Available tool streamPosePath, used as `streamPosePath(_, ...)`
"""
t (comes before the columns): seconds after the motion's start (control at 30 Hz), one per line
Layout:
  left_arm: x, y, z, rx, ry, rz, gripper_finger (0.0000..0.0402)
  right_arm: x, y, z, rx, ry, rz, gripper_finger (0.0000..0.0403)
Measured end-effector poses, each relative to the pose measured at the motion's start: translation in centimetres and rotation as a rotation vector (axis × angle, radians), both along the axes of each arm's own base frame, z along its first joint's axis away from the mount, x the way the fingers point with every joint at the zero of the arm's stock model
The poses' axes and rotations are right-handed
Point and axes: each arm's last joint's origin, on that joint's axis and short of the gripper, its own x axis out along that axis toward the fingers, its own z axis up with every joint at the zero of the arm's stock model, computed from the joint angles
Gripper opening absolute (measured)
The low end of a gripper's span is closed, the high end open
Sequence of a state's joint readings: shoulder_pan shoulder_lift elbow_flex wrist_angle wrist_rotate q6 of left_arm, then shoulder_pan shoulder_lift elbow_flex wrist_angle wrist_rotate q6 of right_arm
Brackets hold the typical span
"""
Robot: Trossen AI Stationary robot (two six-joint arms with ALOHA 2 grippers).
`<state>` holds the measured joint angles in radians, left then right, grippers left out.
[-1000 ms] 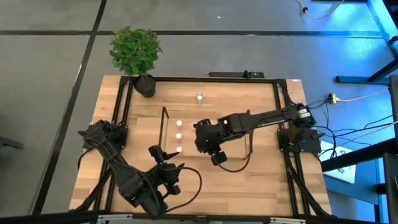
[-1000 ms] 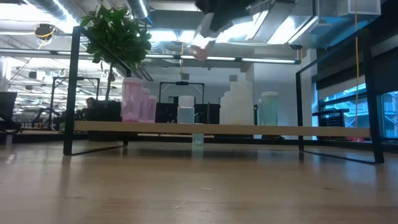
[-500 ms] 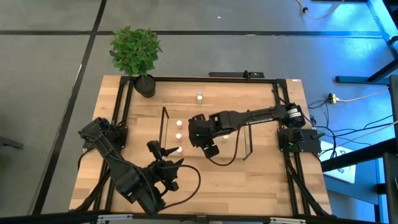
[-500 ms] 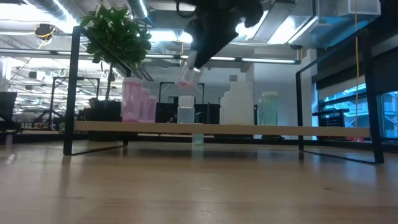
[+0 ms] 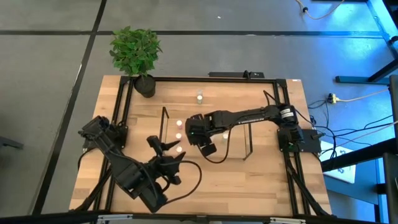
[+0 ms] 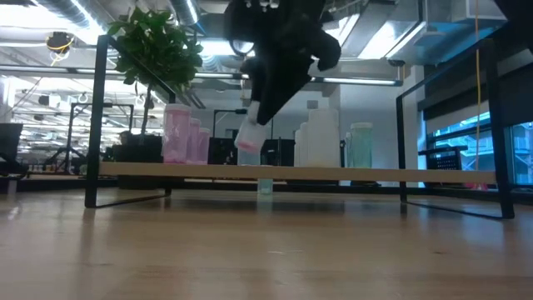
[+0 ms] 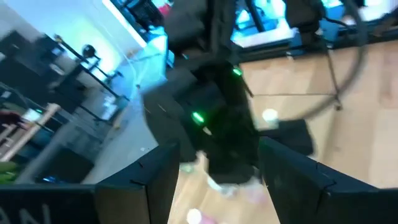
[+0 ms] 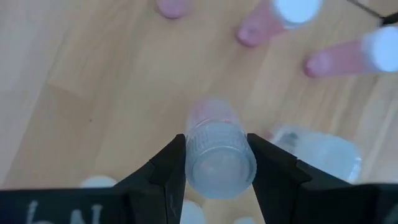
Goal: Pick and place medicine bottles onto shelf by color
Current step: Put the right transparent pill bottle on the shelf aligned with the other transparent pill bottles
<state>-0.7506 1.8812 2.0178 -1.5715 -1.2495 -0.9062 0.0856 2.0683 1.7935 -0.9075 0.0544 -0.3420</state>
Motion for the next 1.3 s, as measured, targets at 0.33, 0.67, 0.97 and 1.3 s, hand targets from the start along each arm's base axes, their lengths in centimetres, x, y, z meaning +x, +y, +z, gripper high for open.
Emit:
streamPosePath(0.33,0.9,1.2,0.0,0.023,0.016,0.034,0.0209,-0.2,0.0,-0.9,-0.003,0.065,0.002,0.0152)
streamPosePath(0.67,0.6,0.7,-0.2,0.024,0.113,-0.017,0.0209,0.0,0.0,-0.7,-0.001,0.038,0.002,0.0152)
streamPosePath(0.97,0.6,0.7,-0.2,0.022,0.113,-0.017,0.0209,0.2,0.0,-0.6,0.000,0.017,0.004,0.0152)
streamPosePath(1.3,0.6,0.7,-0.2,0.021,0.114,-0.017,0.0209,0.2,0.0,-0.6,0.000,0.017,0.004,0.0152)
